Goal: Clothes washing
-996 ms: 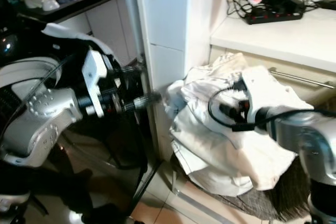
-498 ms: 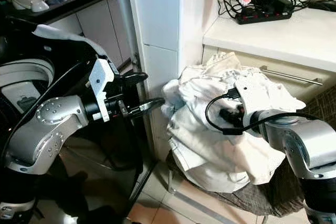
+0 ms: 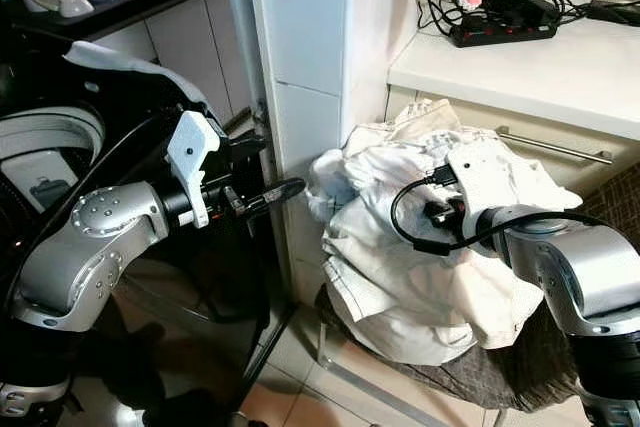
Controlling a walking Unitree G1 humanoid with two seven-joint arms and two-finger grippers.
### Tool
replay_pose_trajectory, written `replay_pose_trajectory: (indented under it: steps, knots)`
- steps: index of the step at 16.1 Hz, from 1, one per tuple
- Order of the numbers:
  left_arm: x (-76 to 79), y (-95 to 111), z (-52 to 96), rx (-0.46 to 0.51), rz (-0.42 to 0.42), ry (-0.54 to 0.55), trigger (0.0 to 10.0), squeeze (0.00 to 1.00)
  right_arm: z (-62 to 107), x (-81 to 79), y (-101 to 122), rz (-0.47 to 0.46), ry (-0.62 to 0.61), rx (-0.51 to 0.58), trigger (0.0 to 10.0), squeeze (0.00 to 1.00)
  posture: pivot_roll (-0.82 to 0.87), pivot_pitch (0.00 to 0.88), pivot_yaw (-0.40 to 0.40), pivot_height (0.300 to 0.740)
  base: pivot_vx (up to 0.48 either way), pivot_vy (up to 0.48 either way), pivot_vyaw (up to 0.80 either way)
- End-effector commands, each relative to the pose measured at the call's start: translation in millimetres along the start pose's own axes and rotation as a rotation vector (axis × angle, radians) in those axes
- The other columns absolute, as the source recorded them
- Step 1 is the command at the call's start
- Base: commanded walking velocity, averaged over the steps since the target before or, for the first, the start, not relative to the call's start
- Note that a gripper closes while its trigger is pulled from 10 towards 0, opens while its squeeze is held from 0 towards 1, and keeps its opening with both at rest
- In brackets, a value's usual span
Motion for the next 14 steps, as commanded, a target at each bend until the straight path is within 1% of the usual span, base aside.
replay_pose_trajectory:
  steps: [1,4,6,8,9,11,12,13,14]
  knots:
    - [-5.3,4.8,1.7,0.005,-0.01,0.025,10.0,0.0,2.7,6.5,5.9,0.012,-0.023,0.014,0.0,0.0,-0.07,0.0,0.054,0.74,0.0,0.0,0.0]
    - [-5.7,3.6,1.0,-0.003,-0.013,0.038,10.0,0.0,6.8,7.6,15.4,0.003,-0.012,0.05,0.0,0.0,-0.07,0.0,0.055,0.74,0.0,0.0,0.0]
    - [-5.2,3.6,0.6,-0.003,-0.015,0.034,10.0,0.0,9.0,4.8,20.6,-0.034,0.015,0.075,0.0,0.0,-0.07,0.0,0.057,0.74,0.0,0.0,0.0]
    - [-5.2,3.9,0.2,-0.004,-0.018,0.034,10.0,0.0,12.4,7.8,26.7,-0.047,0.011,0.099,0.0,0.0,-0.08,0.0,0.06,0.74,0.0,0.0,0.0]
    - [-5.7,4.7,0.3,-0.003,-0.021,0.036,10.0,0.0,17.4,13.6,34.0,-0.048,-0.007,0.124,0.0,0.0,-0.08,0.0,0.062,0.74,0.0,0.0,0.0]
    - [-7.3,7.2,0.4,0.002,-0.033,0.043,10.0,0.0,33.0,25.3,56.9,-0.051,-0.027,0.202,0.0,0.0,-0.08,0.0,0.063,0.74,0.0,0.0,0.0]
    - [-7.8,8.3,0.0,0.004,-0.04,0.046,10.0,0.0,38.7,28.0,65.7,-0.059,-0.025,0.236,0.0,0.0,-0.08,0.0,0.064,0.74,0.0,0.0,0.0]
    - [-8.1,10.4,-0.7,0.01,-0.05,0.047,10.0,0.0,54.0,33.4,85.1,-0.047,-0.016,0.303,0.0,0.0,-0.08,0.0,0.065,0.74,0.0,0.0,0.0]
    - [-7.3,11.4,-1.5,0.013,-0.053,0.043,10.0,0.0,64.0,34.4,94.2,-0.022,0.0,0.333,0.0,0.0,-0.08,0.0,0.065,0.74,0.0,0.0,0.0]
Point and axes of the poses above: a point about 5 cm out from each wrist's last joint towards the gripper, its own z axis pointing back from the gripper into the wrist, its own y axis along the axis of the wrist's last joint, x = y × z, the point moved 4 cm from there along -z, pointing out of the wrist towards the gripper, and after that the axes turned 5 degrees about z, right-handed, at the moved point
